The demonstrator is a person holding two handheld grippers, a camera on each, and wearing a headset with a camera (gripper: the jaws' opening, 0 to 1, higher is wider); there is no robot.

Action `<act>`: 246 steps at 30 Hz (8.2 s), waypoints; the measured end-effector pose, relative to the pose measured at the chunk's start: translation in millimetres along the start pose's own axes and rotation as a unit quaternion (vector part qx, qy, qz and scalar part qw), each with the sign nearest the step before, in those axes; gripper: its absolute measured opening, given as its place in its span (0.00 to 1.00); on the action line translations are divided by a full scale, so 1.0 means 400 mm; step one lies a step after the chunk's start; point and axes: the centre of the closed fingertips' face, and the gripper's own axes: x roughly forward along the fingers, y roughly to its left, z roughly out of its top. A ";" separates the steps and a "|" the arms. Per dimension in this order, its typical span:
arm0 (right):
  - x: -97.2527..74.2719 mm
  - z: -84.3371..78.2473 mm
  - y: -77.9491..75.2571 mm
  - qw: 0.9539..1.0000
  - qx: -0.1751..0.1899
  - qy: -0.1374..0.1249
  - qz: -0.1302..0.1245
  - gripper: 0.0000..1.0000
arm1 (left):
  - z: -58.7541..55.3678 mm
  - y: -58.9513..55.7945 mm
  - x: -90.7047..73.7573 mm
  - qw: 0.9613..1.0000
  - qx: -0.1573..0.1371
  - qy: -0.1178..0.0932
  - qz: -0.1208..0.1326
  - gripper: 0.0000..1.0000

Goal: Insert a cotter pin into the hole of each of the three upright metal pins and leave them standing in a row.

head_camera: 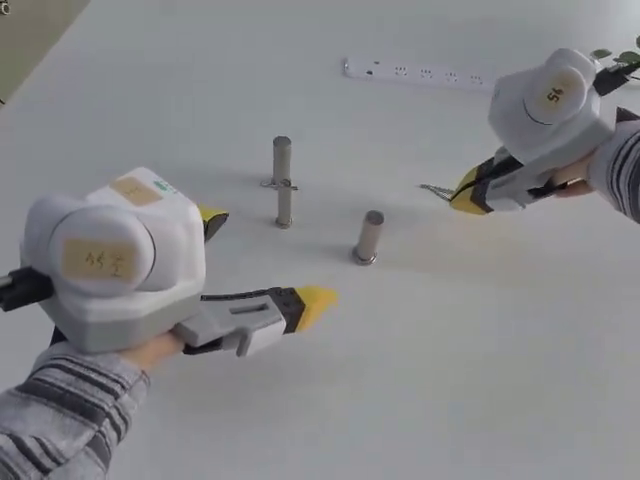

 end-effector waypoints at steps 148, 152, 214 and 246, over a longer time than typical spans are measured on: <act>-0.034 0.087 0.203 0.993 -0.105 -0.043 0.031 0.00 | 0.044 -0.101 0.112 0.996 0.024 -0.040 -0.075 0.31; -0.029 0.084 0.184 0.994 -0.098 -0.039 0.026 0.00 | 0.036 -0.082 0.132 0.998 0.023 -0.029 -0.054 0.31; -0.003 0.146 0.174 0.991 -0.124 -0.049 0.027 0.00 | -0.011 -0.071 0.280 1.000 -0.019 0.015 -0.012 0.10; -0.021 0.157 0.179 0.993 -0.061 -0.098 0.026 0.00 | -0.013 -0.069 0.281 0.999 -0.034 0.015 -0.006 0.11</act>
